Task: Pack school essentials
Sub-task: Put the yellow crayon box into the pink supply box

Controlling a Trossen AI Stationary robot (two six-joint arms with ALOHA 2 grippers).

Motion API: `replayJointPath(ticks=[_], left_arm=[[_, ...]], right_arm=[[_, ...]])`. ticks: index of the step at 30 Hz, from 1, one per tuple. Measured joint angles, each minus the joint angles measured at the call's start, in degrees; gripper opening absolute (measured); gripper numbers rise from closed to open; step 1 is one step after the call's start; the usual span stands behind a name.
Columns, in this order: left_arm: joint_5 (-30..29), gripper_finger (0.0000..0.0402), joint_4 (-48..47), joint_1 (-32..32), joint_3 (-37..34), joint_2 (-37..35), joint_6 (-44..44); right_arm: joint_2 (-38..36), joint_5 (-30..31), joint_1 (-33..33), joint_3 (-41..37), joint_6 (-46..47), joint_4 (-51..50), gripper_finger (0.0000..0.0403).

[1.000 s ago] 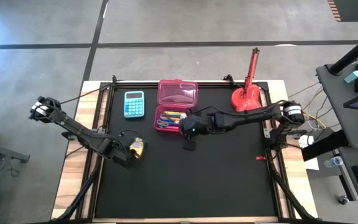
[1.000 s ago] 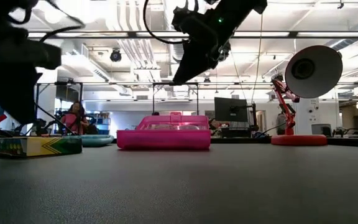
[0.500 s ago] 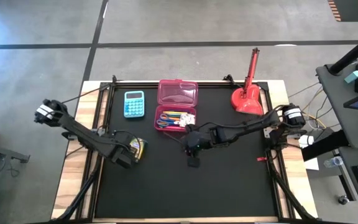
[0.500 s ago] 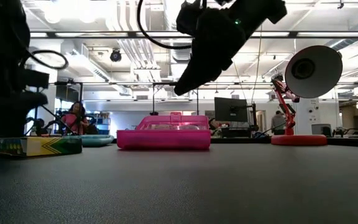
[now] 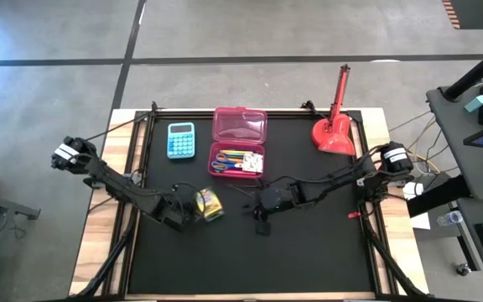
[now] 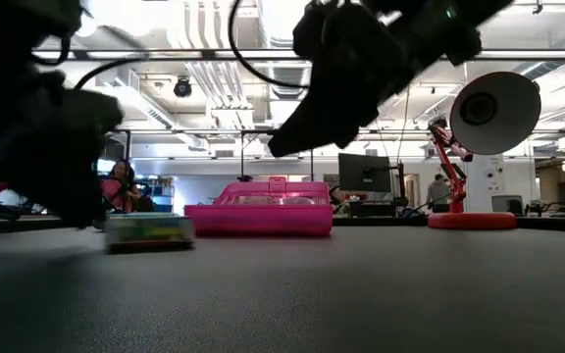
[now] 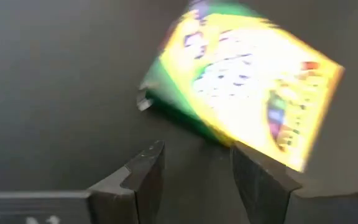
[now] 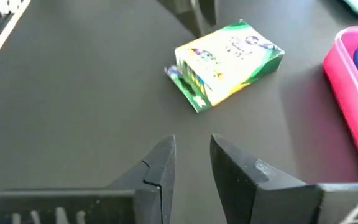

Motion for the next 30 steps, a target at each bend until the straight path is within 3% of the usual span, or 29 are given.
replayJointPath(ticks=[6,10,14,18,22,30], left_arm=[[-3.79,0.0164,12.46,0.37,0.05,-0.03,10.26],[-6.09,0.0164,11.74,0.7,0.59,-1.18,16.77],[-12.08,0.0164,9.05,2.13,0.65,-3.02,23.22],[-12.28,0.0164,0.25,4.5,0.61,-2.99,21.42],[-8.34,0.0164,-7.39,5.44,0.52,-2.49,17.69],[-7.14,0.0164,-7.56,5.49,0.52,-0.96,17.35]], right_arm=[[0.02,0.0,0.03,-6.47,4.9,11.78,0.0086],[0.02,0.01,0.26,-9.19,9.61,15.94,0.0089],[0.02,0.23,0.78,-11.22,12.68,19.44,0.0084],[0.02,0.25,2.04,-11.53,13.54,20.17,0.0079],[0.02,0.23,3.65,-11.53,12.85,20.19,0.0077],[0.02,0.33,4.11,-11.53,12.61,20.15,0.0082]])
